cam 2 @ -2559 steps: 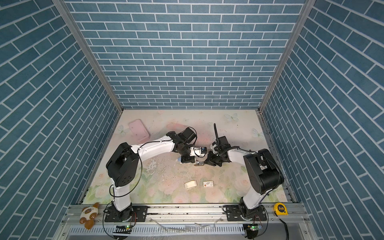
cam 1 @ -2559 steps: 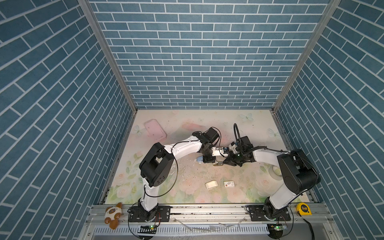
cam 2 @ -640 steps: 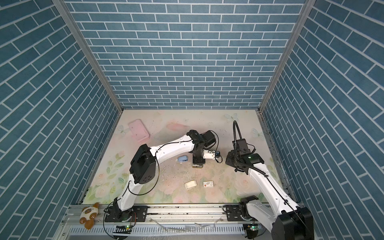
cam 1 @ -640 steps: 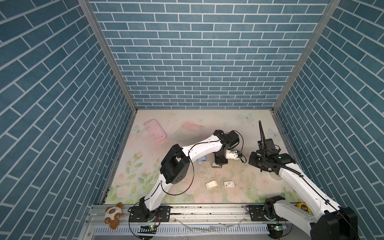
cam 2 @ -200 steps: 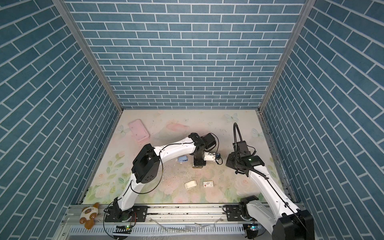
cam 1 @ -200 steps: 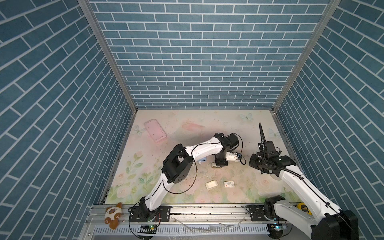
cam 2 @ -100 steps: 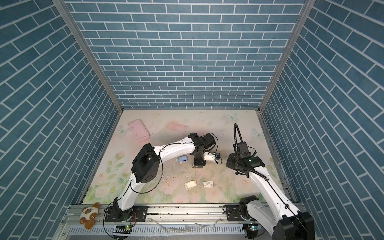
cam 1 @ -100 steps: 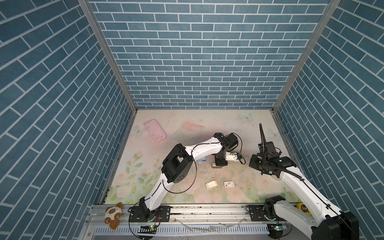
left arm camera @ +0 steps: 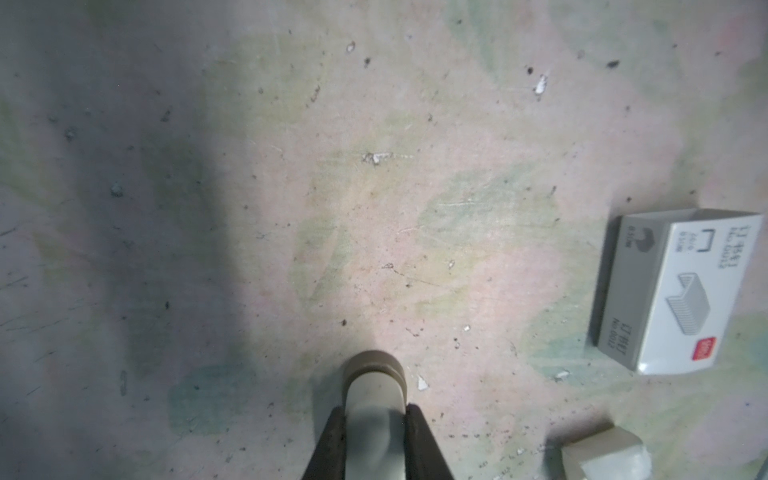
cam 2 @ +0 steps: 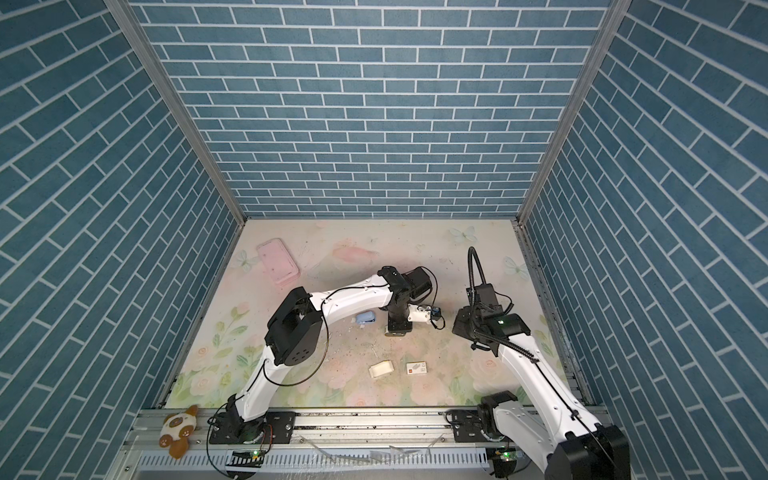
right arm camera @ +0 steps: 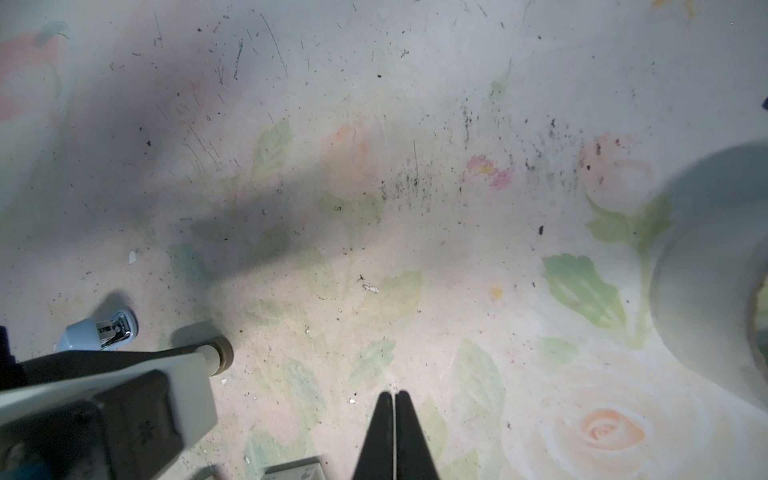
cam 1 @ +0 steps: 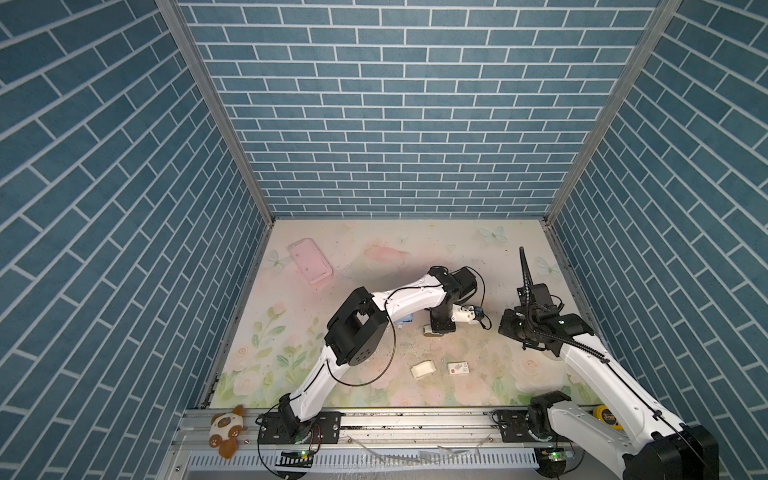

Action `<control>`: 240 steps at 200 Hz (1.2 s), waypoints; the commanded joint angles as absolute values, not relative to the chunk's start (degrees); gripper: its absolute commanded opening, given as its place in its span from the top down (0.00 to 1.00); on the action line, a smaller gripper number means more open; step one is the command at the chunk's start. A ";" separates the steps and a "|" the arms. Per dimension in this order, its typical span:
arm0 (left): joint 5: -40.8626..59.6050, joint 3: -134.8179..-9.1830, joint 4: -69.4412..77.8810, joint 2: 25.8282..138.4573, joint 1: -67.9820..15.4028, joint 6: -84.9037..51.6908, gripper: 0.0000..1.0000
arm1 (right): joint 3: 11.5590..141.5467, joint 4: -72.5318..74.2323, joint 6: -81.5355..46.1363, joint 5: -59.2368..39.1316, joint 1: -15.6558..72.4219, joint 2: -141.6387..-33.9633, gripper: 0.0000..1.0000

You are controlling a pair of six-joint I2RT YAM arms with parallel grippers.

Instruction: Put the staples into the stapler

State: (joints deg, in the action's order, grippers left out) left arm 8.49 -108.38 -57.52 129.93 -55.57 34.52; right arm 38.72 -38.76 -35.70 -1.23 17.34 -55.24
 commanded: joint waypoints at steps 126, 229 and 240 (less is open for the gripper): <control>3.56 -109.86 -64.42 127.19 -55.65 34.55 0.97 | 40.33 -41.13 -35.78 0.13 17.08 -54.58 0.93; 3.96 -109.07 -62.99 125.79 -55.64 34.10 0.59 | 40.27 -39.44 -35.02 0.41 17.06 -54.34 0.88; 3.91 -109.07 -62.63 125.30 -55.67 34.02 0.54 | 39.99 -38.45 -34.51 0.43 17.05 -54.23 0.86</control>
